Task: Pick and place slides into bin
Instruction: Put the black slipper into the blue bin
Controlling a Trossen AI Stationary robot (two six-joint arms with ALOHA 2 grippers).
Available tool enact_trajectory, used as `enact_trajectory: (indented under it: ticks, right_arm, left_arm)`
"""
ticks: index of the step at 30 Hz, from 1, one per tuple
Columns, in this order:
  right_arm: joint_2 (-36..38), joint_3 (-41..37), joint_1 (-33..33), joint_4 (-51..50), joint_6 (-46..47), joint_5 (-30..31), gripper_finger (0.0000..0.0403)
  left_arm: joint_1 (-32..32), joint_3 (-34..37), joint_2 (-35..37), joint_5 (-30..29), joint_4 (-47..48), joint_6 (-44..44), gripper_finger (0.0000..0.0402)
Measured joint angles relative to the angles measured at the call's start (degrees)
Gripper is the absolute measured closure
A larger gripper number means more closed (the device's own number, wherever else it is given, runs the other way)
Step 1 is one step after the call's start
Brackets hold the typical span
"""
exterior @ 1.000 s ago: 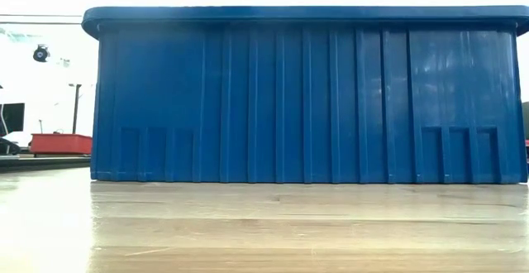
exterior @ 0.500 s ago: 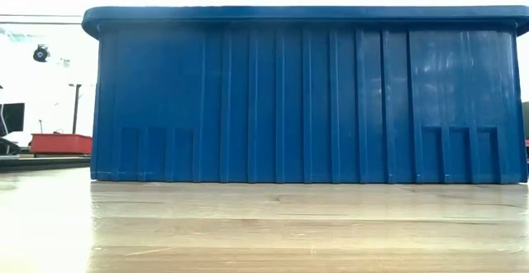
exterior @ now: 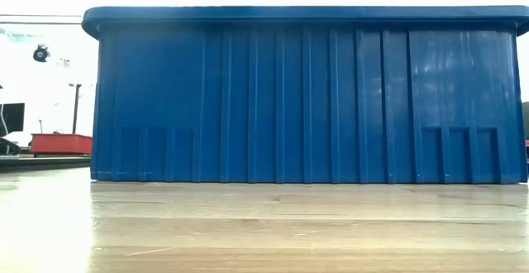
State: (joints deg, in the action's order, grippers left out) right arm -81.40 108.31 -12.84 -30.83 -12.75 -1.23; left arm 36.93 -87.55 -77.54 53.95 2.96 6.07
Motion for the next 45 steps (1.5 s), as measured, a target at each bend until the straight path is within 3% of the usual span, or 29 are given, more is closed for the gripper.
enact_trajectory:
  ticks: [6,14,19,22,27,33,37,42,45]
  right_arm:
    - [0.3,0.0,0.0,-0.9,3.4,0.0,0.0315]
    - [3.1,0.0,0.0,-5.9,4.4,0.4,0.0201]
    - [6.4,0.0,0.0,-13.1,3.9,9.1,0.0137]
    - [8.8,0.0,0.1,-19.2,6.8,16.5,0.0115]
    - [11.2,0.0,0.1,-22.6,10.0,25.7,0.0104]
    - [11.6,0.0,0.1,-22.5,9.8,30.9,0.0113]
    - [10.7,0.0,-0.4,-22.5,9.8,36.1,0.0117]
    - [9.7,0.0,-3.4,-23.7,14.2,39.0,0.0117]
    - [9.1,0.0,-5.8,-26.1,15.3,38.9,0.0117]
  left_arm:
    - [0.0,0.0,0.0,-0.9,0.0,0.9,0.0357]
    - [1.3,0.0,0.1,-1.7,0.7,0.9,0.0357]
    - [1.6,0.0,0.1,-4.0,4.3,3.8,0.0357]
    - [1.4,0.0,0.3,-10.3,9.3,7.4,0.0357]
    - [-2.4,0.0,-1.3,-27.9,14.1,12.0,0.0357]
    - [-10.0,0.6,-4.8,-30.0,14.5,15.2,0.0357]
    - [-15.8,3.2,-8.3,-38.8,13.6,21.0,0.0357]
    - [-20.9,9.6,-12.7,-55.4,1.3,22.0,0.0357]
    - [-23.5,14.2,-14.3,-61.3,-7.5,24.1,0.0357]
